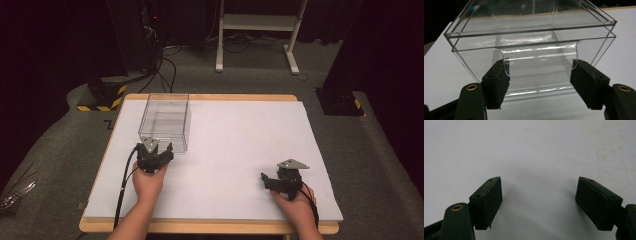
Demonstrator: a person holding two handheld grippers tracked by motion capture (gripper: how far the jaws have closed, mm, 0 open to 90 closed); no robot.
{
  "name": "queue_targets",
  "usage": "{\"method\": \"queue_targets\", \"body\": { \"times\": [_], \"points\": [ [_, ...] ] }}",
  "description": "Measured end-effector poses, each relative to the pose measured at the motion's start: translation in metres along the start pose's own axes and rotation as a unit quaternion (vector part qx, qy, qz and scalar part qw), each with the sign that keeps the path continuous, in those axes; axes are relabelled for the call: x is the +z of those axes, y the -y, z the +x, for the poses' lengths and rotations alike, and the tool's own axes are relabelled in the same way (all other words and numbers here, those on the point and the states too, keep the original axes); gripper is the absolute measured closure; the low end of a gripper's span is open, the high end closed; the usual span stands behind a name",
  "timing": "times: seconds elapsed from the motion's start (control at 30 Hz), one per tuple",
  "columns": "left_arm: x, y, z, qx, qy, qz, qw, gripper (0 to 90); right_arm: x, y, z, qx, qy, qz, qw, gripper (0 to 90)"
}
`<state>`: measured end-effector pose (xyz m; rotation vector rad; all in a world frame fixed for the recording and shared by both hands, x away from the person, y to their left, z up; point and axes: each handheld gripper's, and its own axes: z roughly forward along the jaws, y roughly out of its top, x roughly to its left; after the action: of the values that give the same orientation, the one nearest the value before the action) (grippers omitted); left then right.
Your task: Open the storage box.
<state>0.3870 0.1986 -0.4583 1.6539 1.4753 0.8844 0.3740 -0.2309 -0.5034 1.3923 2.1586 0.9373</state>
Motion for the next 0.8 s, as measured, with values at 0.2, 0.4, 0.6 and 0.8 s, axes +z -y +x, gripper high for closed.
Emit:
{"method": "queue_targets", "body": {
  "times": [0.2,0.4,0.6,0.8],
  "points": [
    [-0.005,0.003,0.0,0.002,0.002,-0.002,1.0,32.7,0.0,0.0,0.0,0.0,0.0,0.0,1.0,21.5],
    [-0.01,0.006,-0.001,0.002,0.002,-0.003,1.0,32.7,0.0,0.0,0.0,0.0,0.0,0.0,1.0,21.5],
    [-0.014,0.01,-0.002,0.001,0.003,-0.007,1.0,32.7,0.0,0.0,0.0,0.0,0.0,0.0,1.0,21.5],
    [-0.019,0.013,-0.002,0.001,0.004,-0.009,1.0,32.7,0.0,0.0,0.0,0.0,0.0,0.0,1.0,21.5]
  ]
}}
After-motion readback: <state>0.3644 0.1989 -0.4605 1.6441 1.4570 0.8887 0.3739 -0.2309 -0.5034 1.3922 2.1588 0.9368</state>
